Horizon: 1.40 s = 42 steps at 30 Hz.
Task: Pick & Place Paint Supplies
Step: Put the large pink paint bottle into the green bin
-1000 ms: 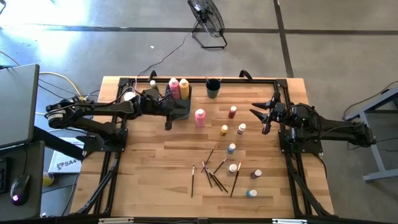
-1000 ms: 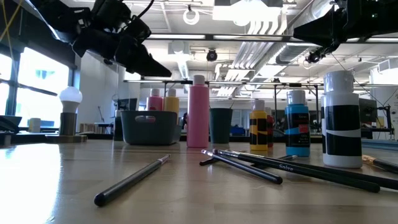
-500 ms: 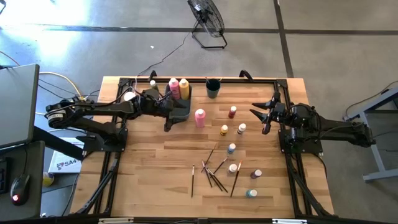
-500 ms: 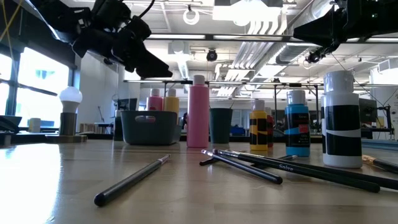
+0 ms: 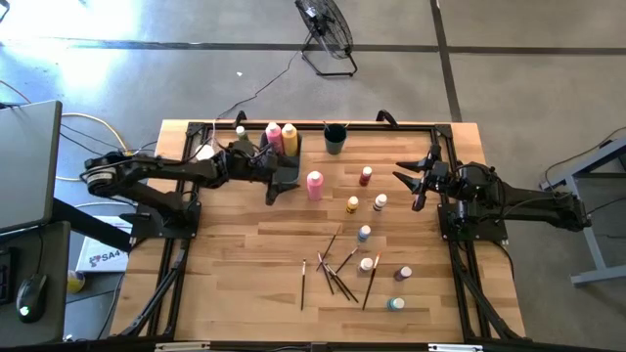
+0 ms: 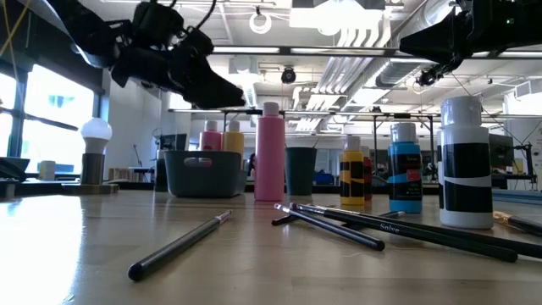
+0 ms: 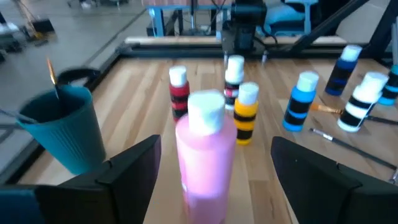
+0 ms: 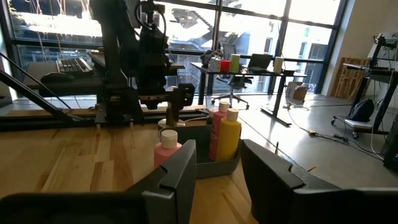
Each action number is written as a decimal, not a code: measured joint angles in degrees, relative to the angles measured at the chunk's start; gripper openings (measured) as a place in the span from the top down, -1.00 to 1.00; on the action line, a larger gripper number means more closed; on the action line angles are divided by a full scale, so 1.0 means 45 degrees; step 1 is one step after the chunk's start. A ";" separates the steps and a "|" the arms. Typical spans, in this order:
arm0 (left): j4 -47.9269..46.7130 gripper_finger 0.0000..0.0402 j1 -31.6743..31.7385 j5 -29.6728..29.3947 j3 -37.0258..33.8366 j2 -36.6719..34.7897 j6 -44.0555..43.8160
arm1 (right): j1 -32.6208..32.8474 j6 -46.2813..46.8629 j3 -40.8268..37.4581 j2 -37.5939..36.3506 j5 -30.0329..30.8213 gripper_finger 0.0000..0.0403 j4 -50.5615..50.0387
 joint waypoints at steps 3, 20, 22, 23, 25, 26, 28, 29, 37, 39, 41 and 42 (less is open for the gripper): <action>0.0955 -0.50 0.0000 0.0000 -0.0005 0.0753 -0.0143 | 0.0001 -0.0001 0.0000 0.0003 -0.0005 0.40 0.0000; 0.2165 -0.50 0.0005 0.0697 0.1531 0.3292 -0.0748 | -0.0002 -0.0004 0.0000 0.0005 0.0000 0.40 0.0000; 0.2195 -0.50 0.0000 0.0852 0.1647 0.3425 -0.0707 | -0.0002 -0.0003 0.0000 0.0003 0.0000 0.40 0.0000; 0.2200 -0.50 0.0000 0.0919 0.1696 0.3458 -0.0702 | -0.0001 -0.0006 0.0000 0.0002 0.0000 0.40 0.0000; 0.2227 -0.50 -0.0005 0.0940 0.1788 0.3569 -0.0700 | 0.0001 -0.0060 0.0000 0.0005 0.0000 0.40 0.0000; 0.2192 -0.50 -0.0005 0.0943 0.1819 0.3614 -0.0710 | 0.0001 -0.0082 0.0000 0.0002 0.0000 0.40 0.0000; 0.2199 -0.50 -0.0006 0.0943 0.1979 0.3734 -0.0754 | -0.0003 -0.0088 0.0000 0.0000 0.0000 0.40 0.0000; 0.2226 -0.50 -0.0033 0.0943 0.2060 0.3811 -0.0754 | 0.0001 -0.0088 0.0000 0.0000 0.0000 0.40 0.0000; 0.2182 -0.50 -0.0282 0.0942 0.2582 0.4607 -0.0681 | -0.0004 -0.0093 0.0000 0.0000 0.0000 0.40 0.0000; 0.2153 -0.50 -0.0260 0.1058 0.2608 0.4638 -0.0687 | 0.0000 -0.0093 0.0000 0.0001 0.0000 0.40 0.0000; 0.2182 -0.50 -0.0253 0.1185 0.2608 0.4638 -0.0688 | 0.0001 -0.0093 0.0000 0.0000 0.0000 0.40 -0.0002; 0.2192 -0.50 -0.0248 0.1206 0.2608 0.4638 -0.0686 | -0.0001 -0.0093 0.0000 0.0005 0.0000 0.40 -0.0005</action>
